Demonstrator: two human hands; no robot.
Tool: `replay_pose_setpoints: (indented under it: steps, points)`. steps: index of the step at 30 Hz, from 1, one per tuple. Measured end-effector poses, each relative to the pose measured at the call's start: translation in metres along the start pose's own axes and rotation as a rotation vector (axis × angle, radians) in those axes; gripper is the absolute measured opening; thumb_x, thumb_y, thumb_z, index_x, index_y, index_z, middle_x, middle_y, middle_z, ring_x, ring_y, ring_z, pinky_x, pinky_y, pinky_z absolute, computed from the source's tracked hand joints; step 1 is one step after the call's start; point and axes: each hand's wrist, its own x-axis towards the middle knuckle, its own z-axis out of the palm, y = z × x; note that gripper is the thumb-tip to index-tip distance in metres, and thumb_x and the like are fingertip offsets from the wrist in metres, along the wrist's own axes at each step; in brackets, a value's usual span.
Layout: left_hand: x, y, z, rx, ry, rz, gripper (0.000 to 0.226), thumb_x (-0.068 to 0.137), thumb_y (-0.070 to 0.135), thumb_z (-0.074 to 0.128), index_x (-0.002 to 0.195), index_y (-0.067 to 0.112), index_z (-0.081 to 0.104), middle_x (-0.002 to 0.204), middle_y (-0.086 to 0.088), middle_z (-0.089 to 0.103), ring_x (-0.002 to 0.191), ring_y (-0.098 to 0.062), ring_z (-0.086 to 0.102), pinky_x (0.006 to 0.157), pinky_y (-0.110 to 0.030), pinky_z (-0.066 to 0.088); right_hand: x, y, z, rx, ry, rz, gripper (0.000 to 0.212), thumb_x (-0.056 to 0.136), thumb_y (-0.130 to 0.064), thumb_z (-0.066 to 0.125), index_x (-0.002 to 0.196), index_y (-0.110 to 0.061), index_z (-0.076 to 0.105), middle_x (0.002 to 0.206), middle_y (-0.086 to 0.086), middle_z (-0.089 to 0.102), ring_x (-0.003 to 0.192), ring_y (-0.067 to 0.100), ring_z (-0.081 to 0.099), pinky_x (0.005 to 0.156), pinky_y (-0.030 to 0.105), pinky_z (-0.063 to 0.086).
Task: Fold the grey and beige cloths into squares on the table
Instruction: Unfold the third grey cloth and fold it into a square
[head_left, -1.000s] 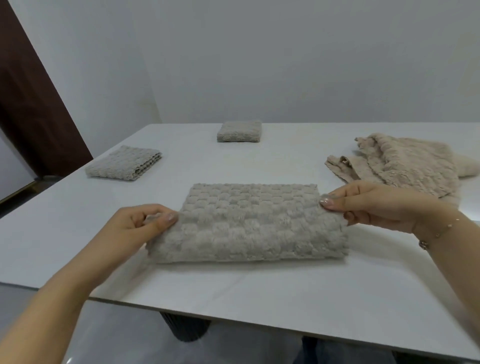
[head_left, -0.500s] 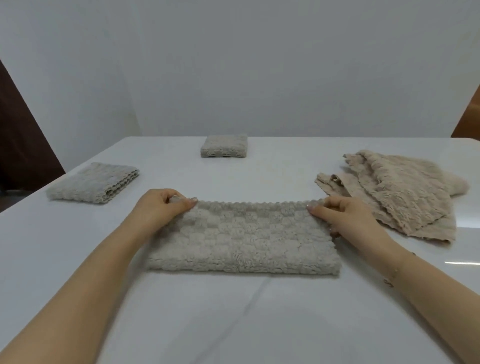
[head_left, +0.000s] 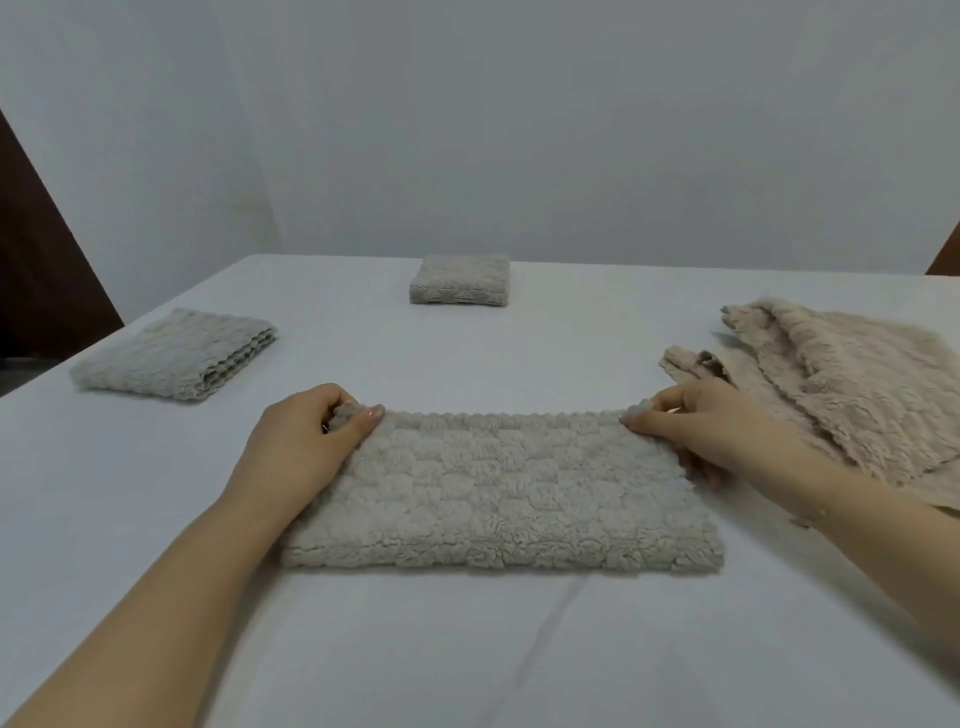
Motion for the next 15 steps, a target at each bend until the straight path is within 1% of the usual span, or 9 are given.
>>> replay_pose_setpoints:
  steps: [2,3,4,6,8,10,15]
  points:
    - [0.001,-0.002,0.003,0.01,0.0,-0.003,0.028,0.088,0.045,0.059,0.078,0.019,0.063,0.071,0.004,0.063,0.069,-0.011,0.057,0.057,-0.028,0.039,-0.002,0.004,0.004,-0.032,0.062,-0.039,0.037,0.086,-0.028,0.068,0.065,0.0,0.057,0.042,0.005,0.052,0.03,0.012,0.045,0.033,0.015,0.031]
    - [0.001,-0.003,0.003,0.018,-0.004,-0.007,0.028,0.088,0.045,0.059,0.078,0.019,0.063,0.071,0.004,0.064,0.069,-0.011,0.057,0.058,-0.028,0.041,-0.002,0.006,0.004,-0.036,0.077,-0.052,0.038,0.086,-0.028,0.067,0.065,0.003,0.057,0.043,0.007,0.053,0.031,0.013,0.046,0.033,0.015,0.031]
    - [0.002,-0.003,0.004,0.024,-0.008,-0.01,0.028,0.087,0.046,0.059,0.078,0.02,0.063,0.071,0.004,0.064,0.069,-0.011,0.057,0.057,-0.028,0.04,-0.001,0.007,0.004,-0.029,0.08,-0.058,0.039,0.086,-0.029,0.068,0.064,0.002,0.058,0.045,0.009,0.054,0.034,0.016,0.048,0.034,0.016,0.032]
    - [0.004,-0.004,0.005,0.036,-0.007,-0.013,0.03,0.087,0.048,0.059,0.076,0.02,0.063,0.068,0.004,0.064,0.066,-0.011,0.057,0.055,-0.028,0.038,0.001,0.009,0.002,-0.003,0.075,-0.056,0.039,0.085,-0.031,0.068,0.06,-0.003,0.058,0.046,0.013,0.054,0.039,0.021,0.049,0.035,0.019,0.033]
    - [0.004,-0.004,0.006,0.036,0.005,-0.019,0.032,0.086,0.049,0.059,0.074,0.02,0.062,0.066,0.003,0.064,0.065,-0.012,0.057,0.055,-0.029,0.04,0.0,0.009,0.002,0.011,0.081,-0.062,0.038,0.086,-0.03,0.067,0.06,-0.005,0.056,0.042,0.009,0.052,0.036,0.018,0.048,0.034,0.019,0.033]
    - [0.004,-0.006,0.007,0.027,0.02,-0.031,0.034,0.085,0.05,0.059,0.072,0.019,0.061,0.064,0.002,0.063,0.063,-0.015,0.057,0.058,-0.031,0.042,-0.001,0.01,0.004,0.0,0.094,-0.087,0.038,0.087,-0.029,0.066,0.062,-0.002,0.055,0.039,0.005,0.051,0.031,0.012,0.047,0.034,0.016,0.033]
    - [0.004,-0.006,0.009,0.039,0.028,-0.031,0.033,0.087,0.052,0.056,0.073,0.022,0.059,0.064,0.002,0.063,0.064,-0.016,0.057,0.062,-0.036,0.047,-0.001,0.013,0.007,-0.029,0.128,-0.161,0.043,0.089,-0.026,0.064,0.064,0.008,0.054,0.039,0.003,0.051,0.031,0.011,0.047,0.038,0.012,0.036]
